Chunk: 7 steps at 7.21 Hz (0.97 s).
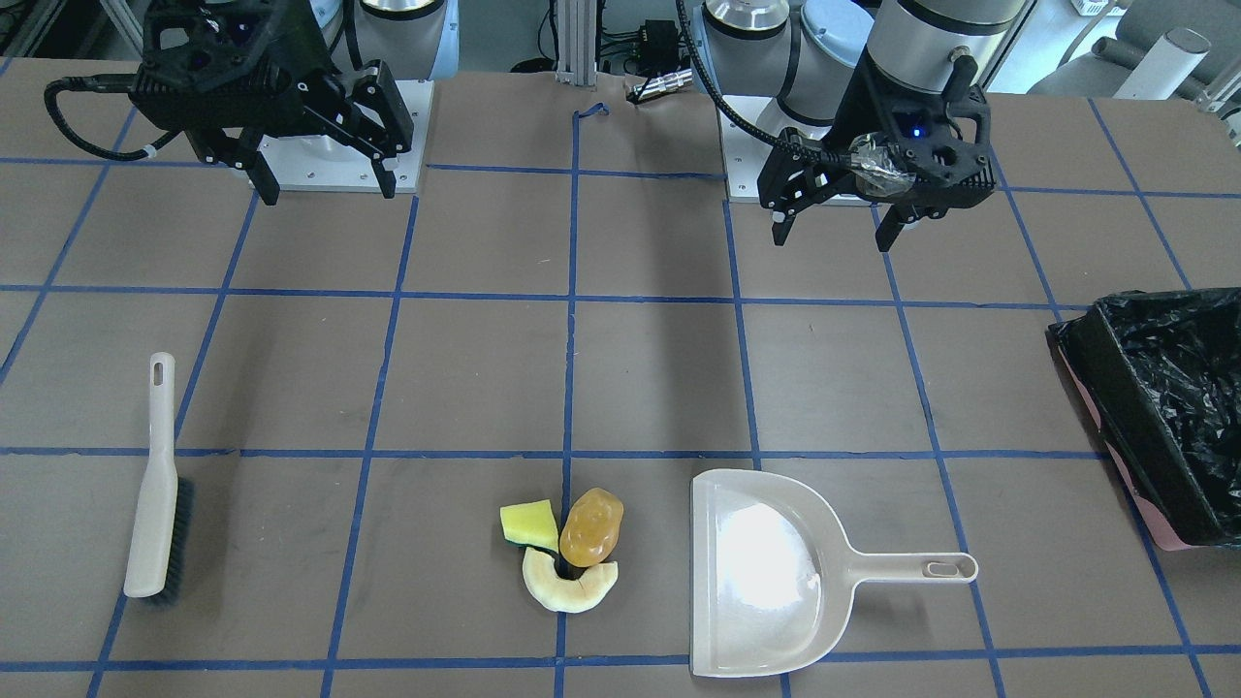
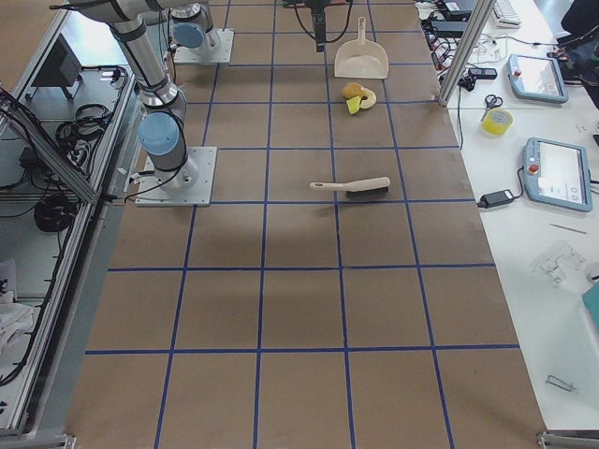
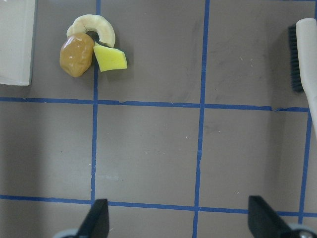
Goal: Sweep and dump trash into bin
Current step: 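Reach the left gripper to the dustpan handle while the right reaches the brush handle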
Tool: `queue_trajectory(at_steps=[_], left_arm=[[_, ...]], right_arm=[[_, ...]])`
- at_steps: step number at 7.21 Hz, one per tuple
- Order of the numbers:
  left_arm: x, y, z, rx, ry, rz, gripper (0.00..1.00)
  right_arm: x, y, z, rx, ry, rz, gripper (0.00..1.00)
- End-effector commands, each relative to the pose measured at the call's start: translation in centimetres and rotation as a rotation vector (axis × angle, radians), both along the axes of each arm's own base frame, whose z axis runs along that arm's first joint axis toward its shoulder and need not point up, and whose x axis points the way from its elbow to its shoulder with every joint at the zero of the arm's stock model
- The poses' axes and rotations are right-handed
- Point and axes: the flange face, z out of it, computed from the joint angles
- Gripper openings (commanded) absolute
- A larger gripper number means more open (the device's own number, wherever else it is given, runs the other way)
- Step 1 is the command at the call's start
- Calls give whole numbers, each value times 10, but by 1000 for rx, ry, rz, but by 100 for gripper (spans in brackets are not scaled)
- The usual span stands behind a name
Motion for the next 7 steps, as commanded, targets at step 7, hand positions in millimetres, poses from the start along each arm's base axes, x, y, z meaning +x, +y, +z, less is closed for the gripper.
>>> queue_trajectory(at_steps=[7], left_arm=[[35,-65,-76,-61,-53,-541,100]], right_arm=[[-54,-19,-76,126,84,-64,100]])
